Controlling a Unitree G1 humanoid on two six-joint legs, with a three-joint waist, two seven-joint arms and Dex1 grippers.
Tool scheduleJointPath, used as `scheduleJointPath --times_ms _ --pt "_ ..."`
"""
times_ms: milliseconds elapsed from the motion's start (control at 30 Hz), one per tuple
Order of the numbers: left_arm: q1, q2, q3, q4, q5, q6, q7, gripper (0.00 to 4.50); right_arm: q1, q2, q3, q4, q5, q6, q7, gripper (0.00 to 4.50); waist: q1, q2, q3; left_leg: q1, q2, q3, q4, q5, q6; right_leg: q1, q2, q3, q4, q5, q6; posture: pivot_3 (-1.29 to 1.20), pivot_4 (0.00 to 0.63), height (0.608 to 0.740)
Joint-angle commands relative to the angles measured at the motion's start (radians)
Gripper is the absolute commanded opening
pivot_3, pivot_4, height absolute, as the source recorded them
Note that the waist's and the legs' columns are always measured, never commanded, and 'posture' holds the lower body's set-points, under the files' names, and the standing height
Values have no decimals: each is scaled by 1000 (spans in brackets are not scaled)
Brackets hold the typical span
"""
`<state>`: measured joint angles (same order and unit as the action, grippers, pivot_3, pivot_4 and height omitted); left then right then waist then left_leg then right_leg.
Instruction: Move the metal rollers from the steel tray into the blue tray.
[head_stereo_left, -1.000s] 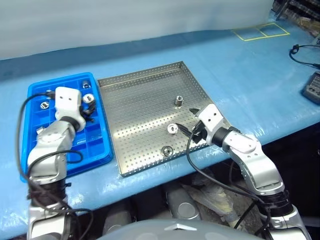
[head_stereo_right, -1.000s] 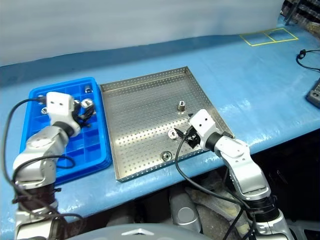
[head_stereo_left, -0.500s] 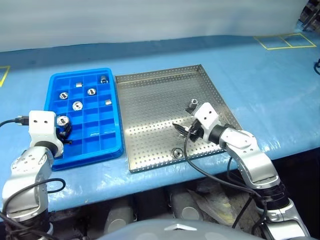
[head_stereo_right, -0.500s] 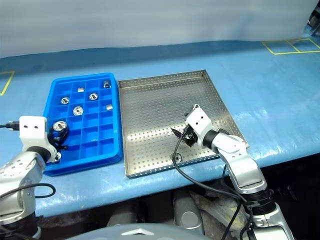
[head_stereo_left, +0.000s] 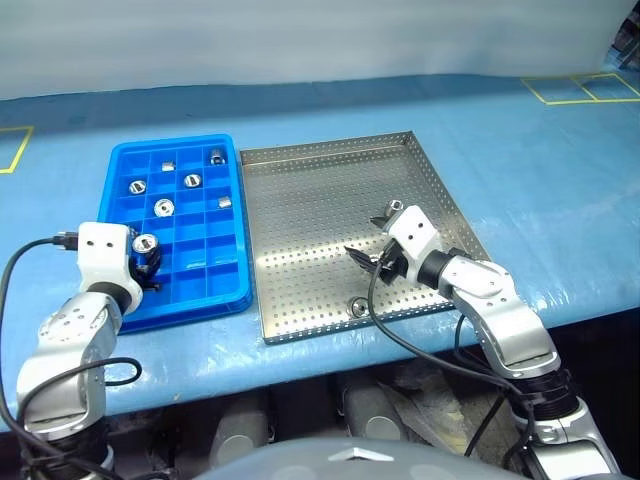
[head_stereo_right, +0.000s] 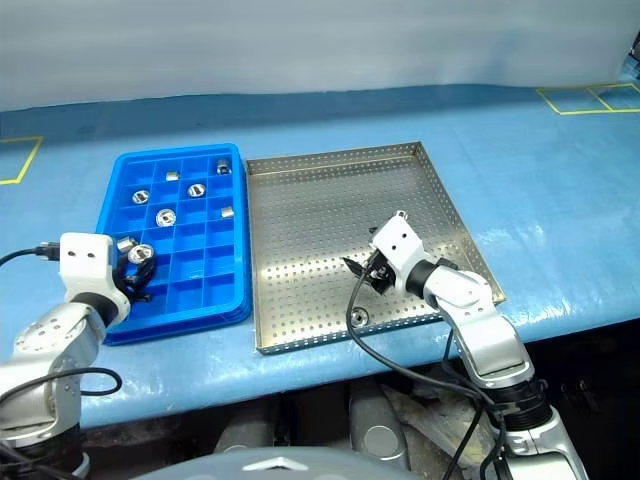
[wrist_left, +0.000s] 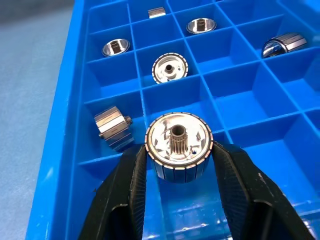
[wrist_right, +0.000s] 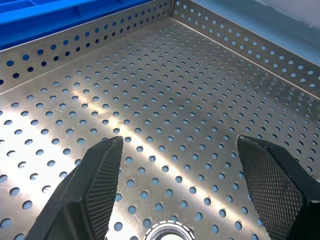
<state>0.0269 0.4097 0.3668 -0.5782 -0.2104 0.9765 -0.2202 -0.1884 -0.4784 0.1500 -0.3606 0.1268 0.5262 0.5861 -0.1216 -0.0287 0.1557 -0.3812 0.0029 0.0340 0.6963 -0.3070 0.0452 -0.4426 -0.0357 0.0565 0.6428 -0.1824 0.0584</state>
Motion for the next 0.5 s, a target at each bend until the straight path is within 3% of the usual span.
scheduleJointPath --times_ms 33,300,500 --pt "-7 16 -18 -15 -18 -7 -21 1732 -2 -2 -18 -26 3 -19 -6 3831 -1 0 0 0 0 0 0 0 0 0 0 0 0 0 0 -187 150 740" --pt "24 24 12 -27 -10 -14 -12 4385 -1 -5 -25 -19 2 -25 -7 3831 -6 0 0 0 1 0 0 0 0 0 0 0 0 0 0 -177 150 740" --pt "20 0 29 -38 -30 -29 -13 4479 -13 -3 -17 -5 0 -31 -4 3831 -2 0 0 0 0 0 0 0 0 0 2 0 0 0 0 -170 150 740"
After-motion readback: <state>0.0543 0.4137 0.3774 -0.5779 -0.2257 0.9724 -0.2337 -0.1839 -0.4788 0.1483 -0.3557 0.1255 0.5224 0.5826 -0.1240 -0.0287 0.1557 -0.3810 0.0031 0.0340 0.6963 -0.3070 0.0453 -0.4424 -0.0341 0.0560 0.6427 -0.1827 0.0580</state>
